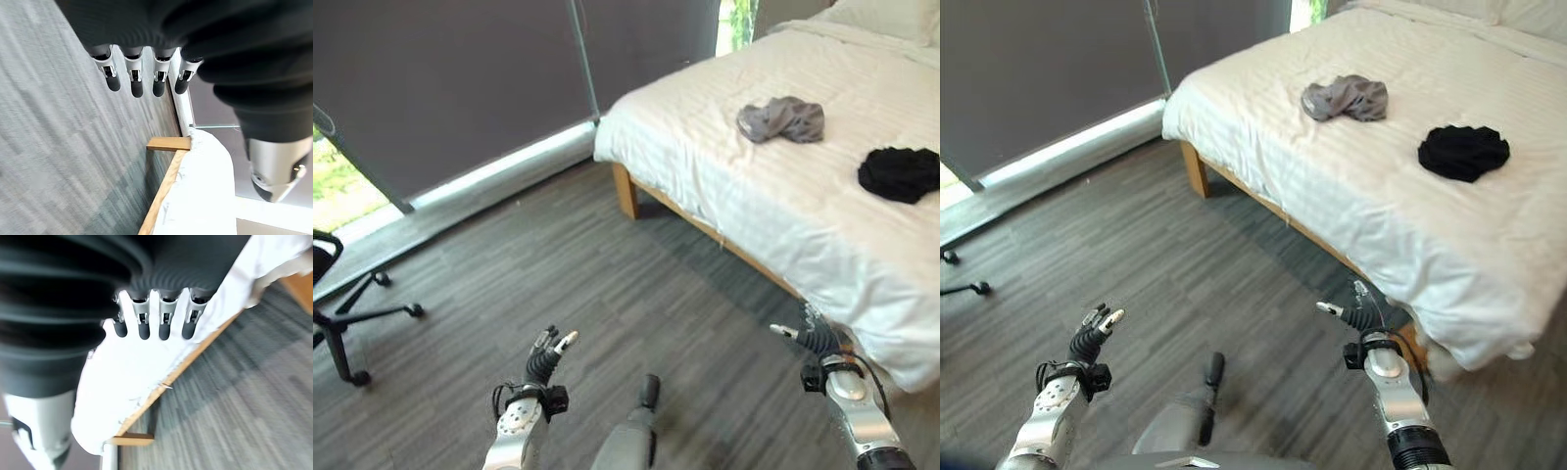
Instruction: Pick up bed clothes into laundry basket.
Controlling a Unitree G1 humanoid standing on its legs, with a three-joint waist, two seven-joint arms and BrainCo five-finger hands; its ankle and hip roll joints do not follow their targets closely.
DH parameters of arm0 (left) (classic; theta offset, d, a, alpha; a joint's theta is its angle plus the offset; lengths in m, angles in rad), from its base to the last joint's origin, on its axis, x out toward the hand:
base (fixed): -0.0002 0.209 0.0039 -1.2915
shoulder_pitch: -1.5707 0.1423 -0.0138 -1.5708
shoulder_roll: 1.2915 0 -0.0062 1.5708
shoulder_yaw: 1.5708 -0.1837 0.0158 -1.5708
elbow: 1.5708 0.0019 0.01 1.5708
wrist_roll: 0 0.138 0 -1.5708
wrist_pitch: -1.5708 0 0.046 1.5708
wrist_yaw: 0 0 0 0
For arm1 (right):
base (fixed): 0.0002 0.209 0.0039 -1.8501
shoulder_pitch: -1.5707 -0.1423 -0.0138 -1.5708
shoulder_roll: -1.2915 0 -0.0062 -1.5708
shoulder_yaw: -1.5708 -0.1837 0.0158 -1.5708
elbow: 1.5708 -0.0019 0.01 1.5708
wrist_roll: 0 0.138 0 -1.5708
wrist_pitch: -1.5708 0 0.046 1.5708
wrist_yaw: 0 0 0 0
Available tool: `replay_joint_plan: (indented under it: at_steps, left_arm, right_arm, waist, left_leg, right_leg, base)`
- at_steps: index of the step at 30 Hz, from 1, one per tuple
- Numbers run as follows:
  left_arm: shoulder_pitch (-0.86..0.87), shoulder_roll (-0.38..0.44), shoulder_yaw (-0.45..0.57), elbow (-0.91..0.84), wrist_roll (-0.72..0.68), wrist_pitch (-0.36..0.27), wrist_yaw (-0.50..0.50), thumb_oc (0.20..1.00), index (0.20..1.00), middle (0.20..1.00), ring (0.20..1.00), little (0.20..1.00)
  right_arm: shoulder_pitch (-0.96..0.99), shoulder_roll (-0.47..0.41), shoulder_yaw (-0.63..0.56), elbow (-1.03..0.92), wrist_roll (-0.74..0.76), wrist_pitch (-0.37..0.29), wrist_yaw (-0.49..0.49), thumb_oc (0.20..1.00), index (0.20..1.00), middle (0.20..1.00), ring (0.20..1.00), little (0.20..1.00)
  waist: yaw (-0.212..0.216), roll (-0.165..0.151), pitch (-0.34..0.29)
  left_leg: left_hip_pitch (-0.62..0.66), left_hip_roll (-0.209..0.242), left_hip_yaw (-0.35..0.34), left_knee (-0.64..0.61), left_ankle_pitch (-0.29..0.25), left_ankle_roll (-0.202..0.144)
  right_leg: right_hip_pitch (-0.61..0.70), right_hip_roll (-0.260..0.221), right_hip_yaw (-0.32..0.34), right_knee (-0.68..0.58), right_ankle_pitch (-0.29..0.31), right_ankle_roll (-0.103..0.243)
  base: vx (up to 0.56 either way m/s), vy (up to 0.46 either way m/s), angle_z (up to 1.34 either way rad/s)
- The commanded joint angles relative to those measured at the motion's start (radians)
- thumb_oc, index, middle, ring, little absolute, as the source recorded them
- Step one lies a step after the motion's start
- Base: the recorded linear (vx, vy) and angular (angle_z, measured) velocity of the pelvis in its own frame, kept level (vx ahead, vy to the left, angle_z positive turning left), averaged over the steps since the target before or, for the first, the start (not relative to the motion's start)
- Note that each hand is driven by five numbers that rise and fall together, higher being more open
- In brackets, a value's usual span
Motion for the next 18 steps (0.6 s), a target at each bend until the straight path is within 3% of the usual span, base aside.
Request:
replay_joint_plan:
  at_steps: [1, 2, 3, 4, 6, 8, 12, 16, 18]
  left_arm:
    - [-0.043, 0.061, 0.007, -0.082, 0.019, -0.049, 0.006, 1.000, 1.000, 1.000, 1.000, 1.000]
    - [-0.043, 0.061, 0.007, -0.082, 0.019, -0.049, 0.006, 1.000, 1.000, 1.000, 1.000, 1.000]
    - [-0.041, 0.068, 0.013, -0.088, 0.020, -0.050, 0.009, 1.000, 1.000, 1.000, 1.000, 1.000]
    - [-0.033, 0.084, 0.026, -0.105, 0.020, -0.048, 0.006, 1.000, 1.000, 1.000, 1.000, 1.000]
    - [-0.021, 0.090, 0.034, -0.112, 0.036, -0.047, -0.003, 1.000, 1.000, 1.000, 1.000, 1.000]
    - [-0.017, 0.088, 0.043, -0.104, 0.037, -0.048, -0.005, 1.000, 1.000, 1.000, 1.000, 1.000]
    - [-0.013, 0.079, 0.062, -0.096, 0.037, -0.052, -0.006, 1.000, 1.000, 1.000, 1.000, 1.000]
    - [-0.029, 0.072, 0.048, -0.092, 0.051, -0.054, -0.004, 1.000, 1.000, 1.000, 1.000, 1.000]
    - [-0.056, 0.071, 0.017, -0.081, 0.055, -0.049, -0.011, 1.000, 1.000, 1.000, 1.000, 1.000]
  right_arm:
    - [-0.049, 0.028, -0.024, -0.069, 0.007, -0.056, -0.023, 1.000, 1.000, 1.000, 1.000, 1.000]
    - [-0.049, 0.029, -0.024, -0.069, 0.007, -0.056, -0.023, 1.000, 1.000, 1.000, 1.000, 1.000]
    - [-0.057, 0.049, -0.014, -0.070, 0.029, -0.061, -0.023, 1.000, 1.000, 1.000, 1.000, 1.000]
    - [-0.070, 0.061, -0.001, -0.077, 0.028, -0.058, -0.020, 1.000, 1.000, 1.000, 1.000, 1.000]
    - [-0.065, 0.067, -0.002, -0.073, 0.019, -0.048, -0.016, 1.000, 1.000, 1.000, 1.000, 1.000]
    - [-0.052, 0.060, -0.017, -0.068, 0.015, -0.041, -0.014, 1.000, 1.000, 1.000, 1.000, 1.000]
    - [-0.045, 0.038, -0.051, -0.062, 0.000, -0.037, -0.035, 1.000, 1.000, 1.000, 1.000, 1.000]
    - [-0.024, 0.034, -0.077, -0.058, 0.009, -0.032, -0.059, 1.000, 1.000, 1.000, 1.000, 1.000]
    - [-0.028, 0.011, -0.108, -0.065, 0.028, -0.044, -0.082, 1.000, 1.000, 1.000, 1.000, 1.000]
  waist:
    - [0.022, -0.038, -0.019]
    - [0.023, -0.039, -0.020]
    - [0.022, -0.038, -0.006]
    - [0.020, -0.015, 0.016]
    - [0.005, -0.006, 0.022]
    - [-0.013, -0.006, 0.023]
    - [-0.040, -0.026, 0.026]
    - [-0.050, -0.038, 0.017]
    - [-0.052, -0.051, 0.033]
  left_leg:
    - [0.044, 0.046, -0.012, -0.014, 0.062, -0.065]
    - [0.043, 0.046, -0.011, -0.014, 0.062, -0.065]
    - [0.077, 0.034, 0.002, -0.025, 0.048, -0.043]
    - [0.124, 0.040, 0.037, -0.046, 0.039, -0.020]
    - [0.167, 0.042, 0.065, -0.071, 0.015, -0.011]
    - [0.197, 0.044, 0.077, -0.085, -0.004, -0.017]
    - [0.243, 0.039, 0.114, -0.085, -0.067, -0.051]
    - [0.267, 0.070, 0.127, -0.080, -0.083, -0.074]
    - [0.215, 0.102, 0.137, 0.047, -0.077, -0.098]
  right_leg:
    - [-0.254, -0.181, 0.013, 0.171, 0.308, 0.020]
    - [-0.255, -0.182, 0.015, 0.172, 0.307, 0.021]
    - [-0.295, -0.205, 0.007, 0.250, 0.363, 0.020]
    - [-0.364, -0.251, -0.078, 0.371, 0.411, 0.013]
    - [-0.410, -0.279, -0.157, 0.392, 0.361, 0.021]
    - [-0.445, -0.260, -0.208, 0.314, 0.337, 0.030]
    - [-0.458, -0.208, -0.330, -0.023, 0.348, 0.049]
    - [-0.397, -0.159, -0.252, -0.106, 0.329, 0.031]
    - [-0.358, -0.144, -0.268, -0.114, 0.304, 0.006]
  base:
    - [0.18, 0.194, -0.62]
    - [0.18, 0.195, -0.50]
    - [0.23, 0.321, -0.55]
    - [0.31, 0.410, -0.30]
    - [0.27, 0.253, -0.46]
    - [0.24, 0.040, -0.54]
    - [0.26, -0.088, -0.18]
    - [0.24, -0.148, -0.05]
    - [0.20, -0.269, 0.24]
